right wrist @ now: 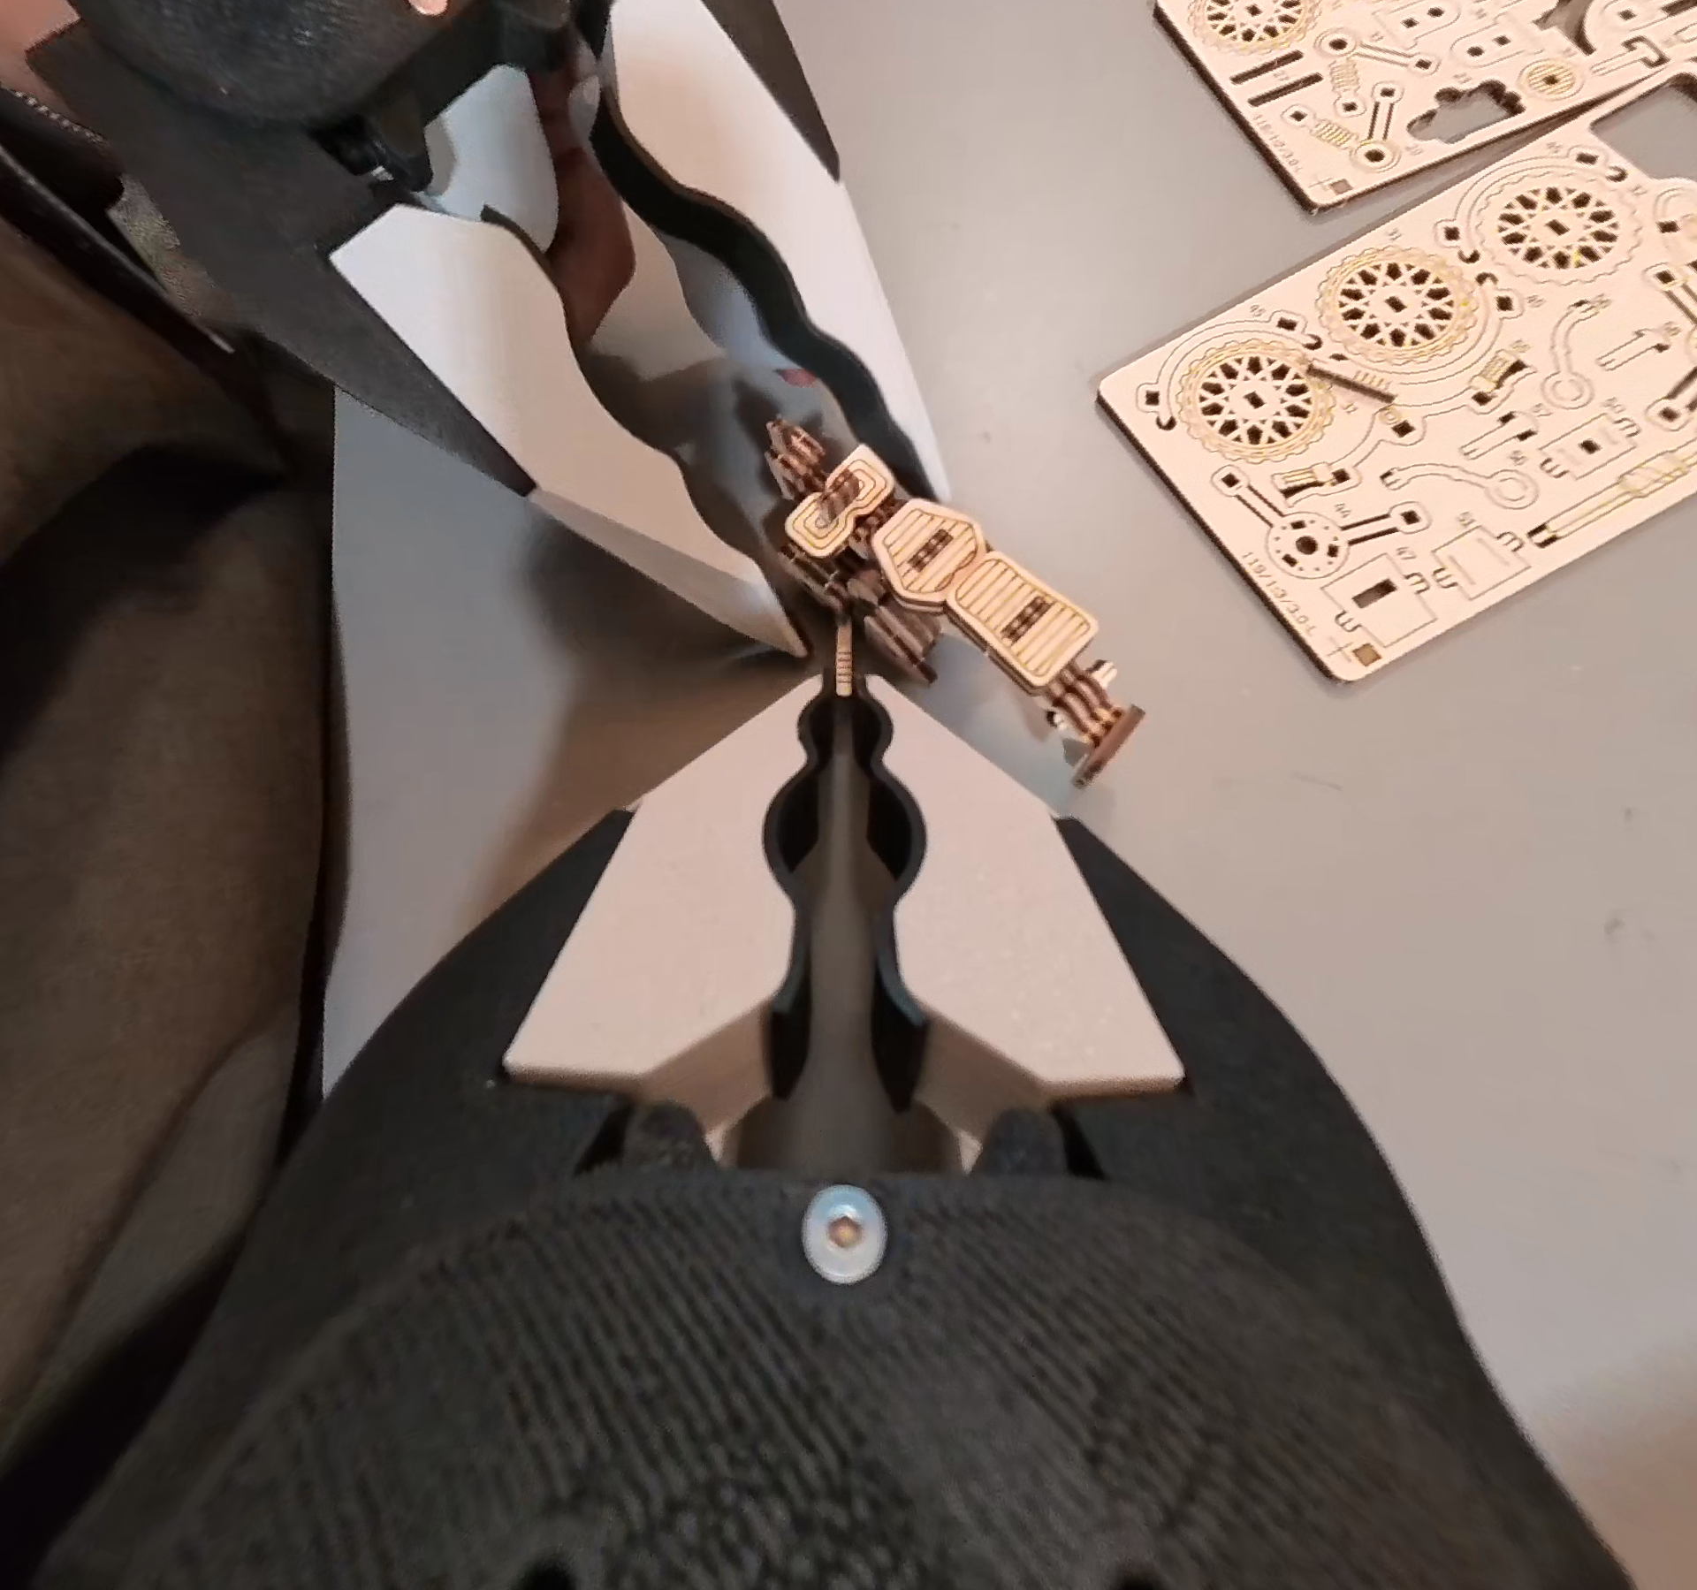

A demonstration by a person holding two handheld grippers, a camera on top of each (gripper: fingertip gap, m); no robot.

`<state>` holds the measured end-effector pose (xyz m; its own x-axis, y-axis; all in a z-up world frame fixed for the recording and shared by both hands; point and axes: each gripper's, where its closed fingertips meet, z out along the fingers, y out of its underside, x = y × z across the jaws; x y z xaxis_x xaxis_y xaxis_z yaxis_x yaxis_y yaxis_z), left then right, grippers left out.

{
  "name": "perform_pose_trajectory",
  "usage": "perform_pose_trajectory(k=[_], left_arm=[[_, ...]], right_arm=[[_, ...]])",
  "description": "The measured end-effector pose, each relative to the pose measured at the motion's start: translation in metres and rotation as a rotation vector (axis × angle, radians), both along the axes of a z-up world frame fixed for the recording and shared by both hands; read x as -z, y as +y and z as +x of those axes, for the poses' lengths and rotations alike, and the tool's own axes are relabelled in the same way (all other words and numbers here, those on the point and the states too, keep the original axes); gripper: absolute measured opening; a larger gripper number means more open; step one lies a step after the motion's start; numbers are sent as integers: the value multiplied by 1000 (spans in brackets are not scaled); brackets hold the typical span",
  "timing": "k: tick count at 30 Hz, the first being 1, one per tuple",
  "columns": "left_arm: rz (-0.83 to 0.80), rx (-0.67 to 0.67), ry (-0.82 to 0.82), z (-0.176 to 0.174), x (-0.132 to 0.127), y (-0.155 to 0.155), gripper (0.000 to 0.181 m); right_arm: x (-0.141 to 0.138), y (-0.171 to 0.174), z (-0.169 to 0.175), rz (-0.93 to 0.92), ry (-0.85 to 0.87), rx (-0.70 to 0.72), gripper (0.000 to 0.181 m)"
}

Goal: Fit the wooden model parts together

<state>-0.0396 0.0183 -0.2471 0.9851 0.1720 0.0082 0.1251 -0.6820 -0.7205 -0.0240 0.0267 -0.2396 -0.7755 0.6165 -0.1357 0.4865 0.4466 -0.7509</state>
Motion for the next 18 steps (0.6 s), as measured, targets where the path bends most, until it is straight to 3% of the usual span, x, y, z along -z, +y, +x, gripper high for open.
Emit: perform_pose_trajectory(k=[4,9,15,18], left_arm=[[6,25,-47,2,0,0,28],[64,-25,-148,-4,-5,1,26],[378,-205,-656,-16,-29,3,25],[474,-265,-770,-25,-37,1,25]], right_arm=[[-2,3,1,-10,-9,10,1],[-9,4,-1,-28,-3,36,1],[-23,6,-11,-50,9,133,1],[-28,3,-15,-94,-7,176,1]])
